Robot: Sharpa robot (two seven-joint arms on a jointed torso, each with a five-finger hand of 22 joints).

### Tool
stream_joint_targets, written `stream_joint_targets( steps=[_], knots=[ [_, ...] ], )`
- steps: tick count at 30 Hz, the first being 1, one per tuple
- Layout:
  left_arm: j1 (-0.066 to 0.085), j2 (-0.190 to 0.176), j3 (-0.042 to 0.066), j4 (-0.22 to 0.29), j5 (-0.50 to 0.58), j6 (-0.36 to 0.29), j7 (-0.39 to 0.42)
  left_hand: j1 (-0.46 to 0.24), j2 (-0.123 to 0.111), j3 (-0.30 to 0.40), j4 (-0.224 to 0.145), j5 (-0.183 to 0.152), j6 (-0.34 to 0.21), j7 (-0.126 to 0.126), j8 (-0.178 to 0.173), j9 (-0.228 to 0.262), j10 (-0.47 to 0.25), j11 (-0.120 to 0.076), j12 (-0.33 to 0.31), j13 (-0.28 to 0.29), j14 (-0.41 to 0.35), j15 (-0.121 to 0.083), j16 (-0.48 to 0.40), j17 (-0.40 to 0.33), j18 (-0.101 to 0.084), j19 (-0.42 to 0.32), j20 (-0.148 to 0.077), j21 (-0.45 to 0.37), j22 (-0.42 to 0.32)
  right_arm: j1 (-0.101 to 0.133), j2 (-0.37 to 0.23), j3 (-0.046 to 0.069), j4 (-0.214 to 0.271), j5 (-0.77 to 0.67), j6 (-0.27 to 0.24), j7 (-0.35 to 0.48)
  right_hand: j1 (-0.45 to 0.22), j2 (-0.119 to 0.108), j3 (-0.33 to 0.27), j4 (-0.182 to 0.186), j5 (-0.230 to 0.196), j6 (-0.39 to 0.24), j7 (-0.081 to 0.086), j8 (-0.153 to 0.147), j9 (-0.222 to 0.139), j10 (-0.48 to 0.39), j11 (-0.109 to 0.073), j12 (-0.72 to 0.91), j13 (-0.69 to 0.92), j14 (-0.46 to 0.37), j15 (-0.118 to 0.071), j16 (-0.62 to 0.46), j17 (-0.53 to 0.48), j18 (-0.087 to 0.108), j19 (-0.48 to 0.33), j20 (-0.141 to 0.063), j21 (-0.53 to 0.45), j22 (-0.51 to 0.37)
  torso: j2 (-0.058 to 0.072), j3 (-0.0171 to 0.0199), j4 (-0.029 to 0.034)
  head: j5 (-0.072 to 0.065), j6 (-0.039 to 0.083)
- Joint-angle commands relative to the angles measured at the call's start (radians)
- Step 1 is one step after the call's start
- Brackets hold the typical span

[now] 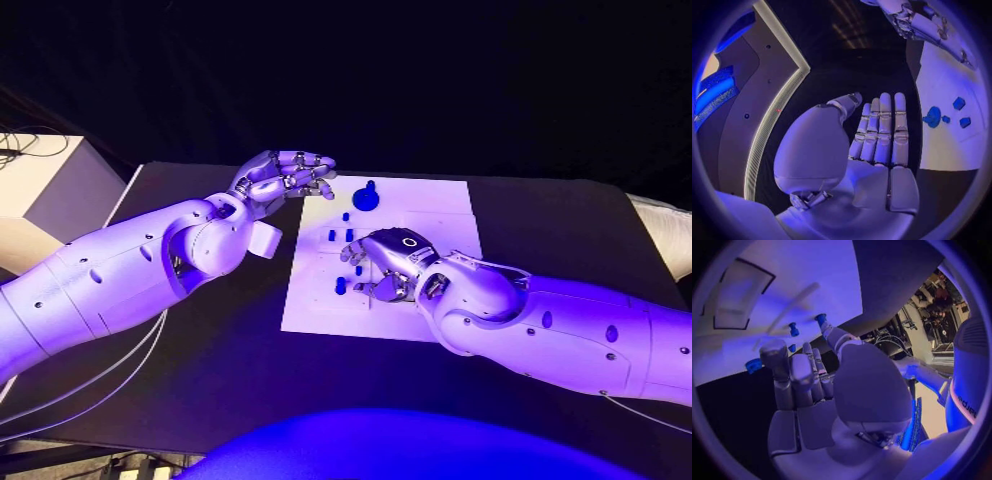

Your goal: Assemble the parts on the task board

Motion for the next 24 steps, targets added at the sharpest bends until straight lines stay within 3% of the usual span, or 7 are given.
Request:
stream_joint_targets(
  steps=[1, 6, 11, 13, 16, 22, 24],
  knots=[
    [-0.001, 0.001, 0.0, 0.001, -0.001, 0.022, 0.005, -0.005, 0.007, 0.0, 0.006, 0.0, 0.001, 0.005, -0.005, -0.001, -0.001, 0.009, -0.004, 0.001, -0.001, 0.006, -0.006, 0.001, 0.009, 0.003, 0.004, -0.007, -0.001, 0.014, -0.035, 0.004, 0.022, 0.098, -0.033, 0.062, 0.013, 0.004, 0.006, 0.005, 0.0, 0.008, 0.015, 0.001, 0.0, 0.031, -0.005, 0.024, 0.003, 0.005, -0.008, 0.005, 0.008, 0.002, 0.016, -0.003, 0.024, 0.01, -0.002, -0.0023, 0.0004, -0.004, 0.0],
    [-0.004, 0.0, 0.0, -0.001, -0.001, 0.03, 0.009, 0.0, 0.011, 0.003, 0.011, 0.001, 0.005, 0.001, -0.003, 0.0, 0.002, 0.007, -0.007, 0.004, -0.017, 0.009, -0.042, 0.002, 0.009, -0.006, 0.008, -0.032, -0.021, 0.055, -0.126, 0.012, 0.06, 0.334, 0.005, 0.192, 0.017, 0.017, 0.073, 0.024, 0.001, 0.062, 0.033, 0.025, 0.004, 0.13, -0.003, 0.09, 0.016, 0.009, -0.006, 0.01, 0.012, -0.002, 0.029, -0.003, 0.041, 0.021, -0.007, -0.0025, -0.0076, -0.008, 0.0],
    [-0.005, 0.001, 0.0, -0.007, -0.001, 0.044, 0.018, 0.002, 0.02, 0.005, 0.017, -0.002, 0.02, -0.014, 0.006, 0.005, 0.017, -0.002, -0.007, 0.006, -0.003, 0.004, -0.063, 0.005, 0.012, 0.007, 0.007, -0.04, -0.033, 0.098, -0.218, 0.016, 0.093, 0.532, 0.059, 0.186, -0.022, 0.009, 0.071, 0.05, 0.001, 0.119, -0.015, 0.08, 0.024, 0.287, -0.061, 0.266, 0.127, 0.025, -0.049, 0.04, 0.053, -0.015, 0.064, -0.034, 0.127, 0.058, -0.014, -0.003, -0.0124, -0.014, 0.0],
    [-0.006, 0.002, 0.0, -0.008, -0.001, 0.04, 0.026, 0.003, 0.024, 0.006, 0.02, -0.003, 0.022, -0.019, 0.007, 0.007, 0.022, -0.006, -0.014, 0.004, 0.011, 0.0, -0.073, 0.007, 0.013, 0.019, 0.004, -0.042, -0.038, 0.11, -0.25, 0.016, 0.101, 0.586, 0.081, 0.154, -0.039, 0.01, 0.073, 0.073, 0.004, 0.109, -0.028, 0.132, 0.049, 0.206, -0.073, 0.499, 0.342, 0.044, -0.06, 0.079, 0.107, -0.028, 0.088, -0.055, 0.179, 0.086, -0.018, -0.0031, -0.0163, -0.015, 0.0],
    [-0.011, 0.003, 0.0, -0.008, 0.0, 0.022, 0.049, -0.016, 0.009, -0.005, 0.038, -0.005, -0.033, -0.026, -0.026, -0.005, 0.02, -0.003, -0.035, -0.005, 0.04, -0.003, -0.088, 0.015, 0.013, 0.04, 0.001, -0.046, -0.049, 0.124, -0.302, 0.017, 0.111, 0.658, 0.112, 0.079, -0.095, 0.026, 0.066, 0.125, 0.003, 0.127, -0.056, 0.211, 0.089, 0.387, -0.085, 1.129, 1.069, 0.08, -0.072, 0.198, 0.286, -0.042, 0.124, -0.059, 0.277, 0.13, -0.023, -0.0019, -0.0215, -0.019, 0.0],
    [-0.017, 0.001, 0.0, -0.007, 0.002, 0.004, 0.061, -0.044, -0.018, -0.094, 0.108, -0.096, -0.062, -0.024, -0.052, -0.013, 0.038, -0.013, -0.067, -0.011, 0.138, -0.022, -0.069, 0.09, 0.013, 0.123, -0.018, -0.049, -0.083, 0.131, -0.364, 0.013, 0.123, 0.723, 0.158, -0.06, -0.178, 0.03, 0.043, 0.203, -0.001, 0.096, -0.049, 0.257, 0.109, 0.464, -0.085, 1.309, 1.309, 0.106, -0.069, 0.299, 0.456, -0.051, 0.144, -0.06, 0.332, 0.158, -0.029, -0.0004, -0.0314, -0.032, 0.0],
    [-0.019, 0.0, 0.0, -0.005, 0.002, 0.0, 0.06, -0.038, -0.018, -0.108, 0.115, -0.101, -0.06, -0.018, -0.052, -0.013, 0.035, -0.012, -0.072, -0.011, 0.144, -0.022, -0.061, 0.106, 0.012, 0.132, -0.02, -0.049, -0.085, 0.13, -0.38, 0.011, 0.129, 0.731, 0.165, -0.101, -0.227, 0.032, 0.017, 0.216, 0.056, 0.087, -0.046, 0.252, 0.102, 0.474, -0.08, 1.322, 1.331, 0.109, -0.065, 0.313, 0.481, -0.055, 0.151, -0.057, 0.354, 0.168, -0.031, -0.0009, -0.0339, -0.038, 0.0]
  ],
)
